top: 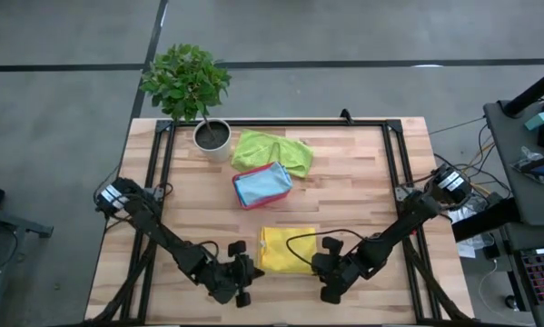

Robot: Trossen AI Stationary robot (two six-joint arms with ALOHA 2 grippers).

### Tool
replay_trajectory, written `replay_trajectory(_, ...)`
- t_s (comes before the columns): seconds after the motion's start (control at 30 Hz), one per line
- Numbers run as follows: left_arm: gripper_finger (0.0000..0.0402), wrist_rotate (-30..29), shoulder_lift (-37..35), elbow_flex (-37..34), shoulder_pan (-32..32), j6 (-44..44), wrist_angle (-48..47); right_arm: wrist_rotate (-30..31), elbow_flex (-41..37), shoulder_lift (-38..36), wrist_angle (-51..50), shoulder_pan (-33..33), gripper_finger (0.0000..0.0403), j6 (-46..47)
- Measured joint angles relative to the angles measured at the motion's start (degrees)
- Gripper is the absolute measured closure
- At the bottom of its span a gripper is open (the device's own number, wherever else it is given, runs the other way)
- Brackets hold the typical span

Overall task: Fold microfiber towels
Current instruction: Fold the yellow microfiber cloth

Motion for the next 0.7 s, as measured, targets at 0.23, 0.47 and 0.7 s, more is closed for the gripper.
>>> replay_trajectory(0.23,0.0402,-3.0,3.0,-0.2,2.2,0.0,0.0,8.8,-0.3,-0.8,0.1,0.0,0.0362,-2.9)
replay_trajectory(0.47,0.0402,1.1,4.8,-0.7,2.6,-1.5,0.0,11.8,-1.3,4.9,3.2,0.0,0.0375,-3.0)
replay_trajectory(0.7,0.0402,7.7,4.2,-0.5,2.6,-4.5,-2.8,9.9,-1.2,8.1,3.9,0.0,0.0375,-2.9)
